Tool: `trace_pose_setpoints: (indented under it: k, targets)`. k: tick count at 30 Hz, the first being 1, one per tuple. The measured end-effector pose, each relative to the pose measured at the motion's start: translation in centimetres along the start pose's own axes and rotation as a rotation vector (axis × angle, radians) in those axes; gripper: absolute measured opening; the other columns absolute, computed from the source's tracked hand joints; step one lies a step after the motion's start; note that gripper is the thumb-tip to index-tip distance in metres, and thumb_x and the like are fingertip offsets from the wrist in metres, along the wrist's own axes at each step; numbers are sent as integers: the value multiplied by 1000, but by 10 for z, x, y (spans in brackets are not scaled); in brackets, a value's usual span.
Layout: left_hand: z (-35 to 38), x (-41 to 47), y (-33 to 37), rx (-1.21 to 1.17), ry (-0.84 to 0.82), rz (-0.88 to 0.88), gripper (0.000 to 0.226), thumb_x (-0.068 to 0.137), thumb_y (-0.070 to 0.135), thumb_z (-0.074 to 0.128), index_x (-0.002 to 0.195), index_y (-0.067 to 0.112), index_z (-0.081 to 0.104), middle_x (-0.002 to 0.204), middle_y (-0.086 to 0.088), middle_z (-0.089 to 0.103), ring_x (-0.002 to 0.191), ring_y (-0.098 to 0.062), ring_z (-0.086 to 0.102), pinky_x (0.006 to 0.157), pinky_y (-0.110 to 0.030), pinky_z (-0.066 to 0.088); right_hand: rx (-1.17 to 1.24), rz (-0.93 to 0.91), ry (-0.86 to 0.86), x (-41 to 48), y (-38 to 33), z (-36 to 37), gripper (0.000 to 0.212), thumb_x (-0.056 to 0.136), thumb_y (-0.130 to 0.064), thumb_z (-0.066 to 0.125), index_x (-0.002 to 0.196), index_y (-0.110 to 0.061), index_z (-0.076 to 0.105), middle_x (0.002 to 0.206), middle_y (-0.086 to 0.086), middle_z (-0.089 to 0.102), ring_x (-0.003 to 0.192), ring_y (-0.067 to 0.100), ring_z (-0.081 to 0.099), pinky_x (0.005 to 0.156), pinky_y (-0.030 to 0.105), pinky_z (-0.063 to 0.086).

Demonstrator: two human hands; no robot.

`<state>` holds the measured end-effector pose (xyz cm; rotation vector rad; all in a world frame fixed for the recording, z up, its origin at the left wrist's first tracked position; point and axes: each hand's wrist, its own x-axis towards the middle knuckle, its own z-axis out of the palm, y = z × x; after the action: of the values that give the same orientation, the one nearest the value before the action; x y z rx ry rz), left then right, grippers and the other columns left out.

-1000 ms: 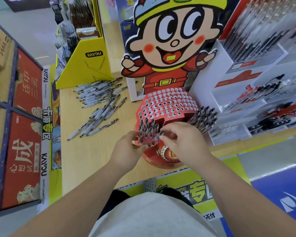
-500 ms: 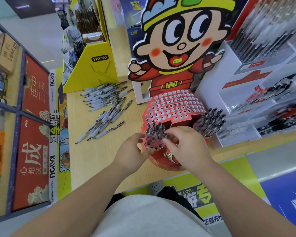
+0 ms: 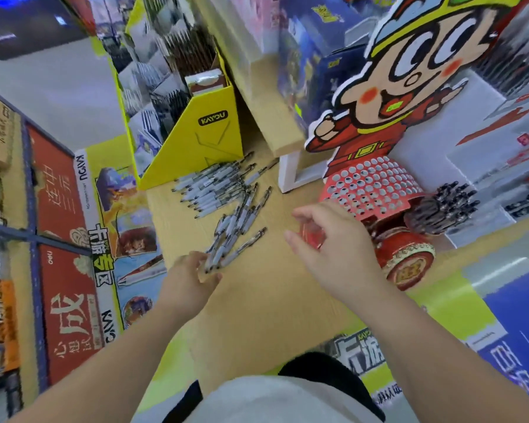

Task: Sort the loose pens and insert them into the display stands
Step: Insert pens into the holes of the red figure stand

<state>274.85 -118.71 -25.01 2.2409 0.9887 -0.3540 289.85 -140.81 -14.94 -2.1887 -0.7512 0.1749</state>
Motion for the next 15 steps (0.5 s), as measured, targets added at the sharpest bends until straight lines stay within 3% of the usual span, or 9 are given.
trace_pose_setpoints:
  k: [5, 8, 11, 15]
  targets:
    - [-31, 41, -48, 63, -120, 57, 61, 94, 46, 66, 145, 17, 47, 141, -9, 54, 106, -24, 61, 85, -35, 52, -76, 317, -219, 11, -15, 82, 39, 93, -42, 65, 127, -24, 62, 121, -3, 53, 114, 19, 55, 97, 36, 46]
    - [-38, 60, -60, 82, -192, 111, 61, 92, 44, 68, 143, 18, 48, 137, -9, 55, 106, -23, 60, 85, -34, 50, -108, 476, -268, 24, -9, 122, 42, 97, -44, 59, 135, -28, 56, 137, 2, 47, 121, 24, 52, 98, 33, 44]
    - [-35, 72, -63, 110, -230, 162, 59, 90, 39, 71, 140, 16, 51, 132, -9, 51, 106, -26, 59, 86, -34, 49, -156, 511, -282, 37, 5, 151, 49, 99, -49, 53, 144, -31, 48, 149, 2, 39, 134, 27, 42, 109, 38, 38]
    - [-27, 83, -60, 182, -247, 244, 58, 86, 34, 73, 138, 16, 53, 127, -6, 51, 104, -26, 61, 87, -35, 51, -247, 485, -346, 65, 15, 177, 59, 98, -58, 47, 153, -43, 31, 167, 0, 11, 151, 34, 10, 120, 50, 18]
